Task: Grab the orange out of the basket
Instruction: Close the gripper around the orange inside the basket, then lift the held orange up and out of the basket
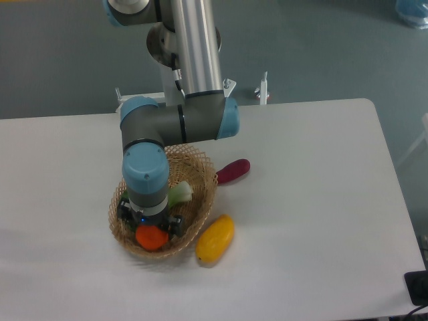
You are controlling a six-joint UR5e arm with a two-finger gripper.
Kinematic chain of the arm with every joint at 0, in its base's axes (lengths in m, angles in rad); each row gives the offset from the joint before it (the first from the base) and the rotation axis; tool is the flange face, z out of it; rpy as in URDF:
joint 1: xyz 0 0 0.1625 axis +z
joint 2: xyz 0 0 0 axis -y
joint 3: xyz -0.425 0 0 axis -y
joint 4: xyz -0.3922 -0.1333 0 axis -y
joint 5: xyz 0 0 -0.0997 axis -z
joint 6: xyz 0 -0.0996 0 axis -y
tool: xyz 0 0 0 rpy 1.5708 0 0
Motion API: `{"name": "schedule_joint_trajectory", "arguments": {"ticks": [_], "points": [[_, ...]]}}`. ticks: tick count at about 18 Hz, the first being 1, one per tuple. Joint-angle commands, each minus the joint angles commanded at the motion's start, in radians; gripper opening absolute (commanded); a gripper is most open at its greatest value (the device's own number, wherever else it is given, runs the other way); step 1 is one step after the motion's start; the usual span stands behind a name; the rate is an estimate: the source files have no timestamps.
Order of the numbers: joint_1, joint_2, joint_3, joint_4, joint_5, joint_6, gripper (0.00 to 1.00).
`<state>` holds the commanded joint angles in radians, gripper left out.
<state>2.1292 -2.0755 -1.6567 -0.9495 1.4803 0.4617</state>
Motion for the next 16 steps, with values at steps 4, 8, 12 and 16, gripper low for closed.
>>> {"name": "schedule_joint_trajectory", "arguments": {"ticks": [4, 8, 12, 16], "points": [[0.0, -0.002, 0.0, 0.0, 0.0, 0.002, 0.86], [0.0, 0.0, 0.0, -0.002, 0.0, 0.005, 0.7], [0.0, 0.011, 0.005, -0.002, 0.0, 0.011, 0.67], [0.005, 0.044, 0.02, -0.003, -0.002, 0.014, 0.66]]}}
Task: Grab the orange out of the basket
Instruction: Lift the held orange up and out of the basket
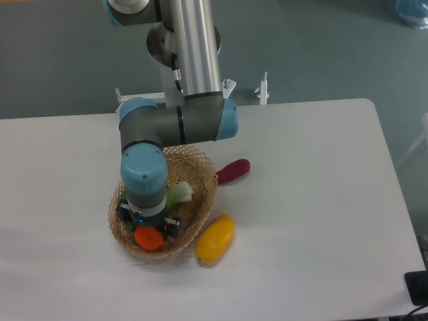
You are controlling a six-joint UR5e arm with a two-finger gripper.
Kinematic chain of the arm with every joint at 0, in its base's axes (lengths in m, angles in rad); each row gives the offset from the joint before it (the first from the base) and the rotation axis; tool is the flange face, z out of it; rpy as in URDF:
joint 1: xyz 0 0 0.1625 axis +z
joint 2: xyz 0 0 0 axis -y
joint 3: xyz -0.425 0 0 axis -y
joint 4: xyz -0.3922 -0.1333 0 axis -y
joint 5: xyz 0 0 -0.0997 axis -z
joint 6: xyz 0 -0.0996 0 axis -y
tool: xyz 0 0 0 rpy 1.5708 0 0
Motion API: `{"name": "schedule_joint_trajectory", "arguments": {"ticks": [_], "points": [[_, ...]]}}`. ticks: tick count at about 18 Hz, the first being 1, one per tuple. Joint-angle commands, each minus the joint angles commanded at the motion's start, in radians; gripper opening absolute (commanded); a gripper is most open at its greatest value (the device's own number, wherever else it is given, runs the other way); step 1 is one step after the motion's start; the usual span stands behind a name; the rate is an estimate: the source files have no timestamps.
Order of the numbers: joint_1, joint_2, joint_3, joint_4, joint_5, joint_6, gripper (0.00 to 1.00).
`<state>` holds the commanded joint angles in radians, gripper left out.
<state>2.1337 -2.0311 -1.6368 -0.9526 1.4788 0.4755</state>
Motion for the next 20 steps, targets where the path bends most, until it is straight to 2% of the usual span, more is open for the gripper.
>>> {"name": "schedule_joint_trajectory", "arguments": {"ticks": [4, 10, 11, 12, 16, 18, 20], "points": [[0.023, 0.06, 0.008, -0.002, 0.0, 0.046, 0.66], [0.13, 0.146, 0.054, -0.035, 0.008, 0.208, 0.66], [0.152, 0.155, 0.067, -0.057, 0.005, 0.259, 0.66], [0.179, 0.158, 0.09, -0.111, 0.008, 0.329, 0.66], [0.302, 0.175, 0.178, -0.254, 0.003, 0.489, 0.66], [0.353, 0.177, 0.193, -0.285, 0.003, 0.549, 0.66], [0.402, 0.177, 0.19, -0.293, 0.003, 0.612, 0.66]]}}
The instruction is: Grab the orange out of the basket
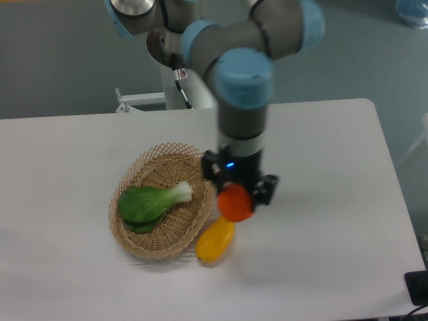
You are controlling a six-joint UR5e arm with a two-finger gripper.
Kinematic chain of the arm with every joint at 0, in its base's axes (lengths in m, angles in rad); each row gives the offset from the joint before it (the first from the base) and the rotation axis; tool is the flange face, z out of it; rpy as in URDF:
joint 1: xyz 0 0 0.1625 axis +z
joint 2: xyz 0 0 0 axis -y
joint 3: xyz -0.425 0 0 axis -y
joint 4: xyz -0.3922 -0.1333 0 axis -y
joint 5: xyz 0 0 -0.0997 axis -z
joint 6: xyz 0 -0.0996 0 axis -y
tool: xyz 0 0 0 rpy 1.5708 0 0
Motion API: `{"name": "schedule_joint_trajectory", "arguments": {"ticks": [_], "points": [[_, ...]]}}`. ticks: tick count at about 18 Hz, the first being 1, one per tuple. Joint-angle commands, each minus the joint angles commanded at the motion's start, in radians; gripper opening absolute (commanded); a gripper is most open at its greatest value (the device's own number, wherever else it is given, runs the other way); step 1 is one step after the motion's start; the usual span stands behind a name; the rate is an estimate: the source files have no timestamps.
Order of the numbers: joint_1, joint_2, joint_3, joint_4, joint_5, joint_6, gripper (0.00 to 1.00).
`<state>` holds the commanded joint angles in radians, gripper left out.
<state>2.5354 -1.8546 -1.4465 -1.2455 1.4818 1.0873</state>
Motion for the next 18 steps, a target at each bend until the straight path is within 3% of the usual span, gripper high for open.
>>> {"name": "schedule_joint_trajectory", "arguments": {"ticks": [3, 18], "points": [[0.063, 0.0, -0.009, 0.0, -0.003, 0.097, 0.66], [0.201, 0.009, -0.012, -0.011, -0.073, 0.183, 0.66]]}}
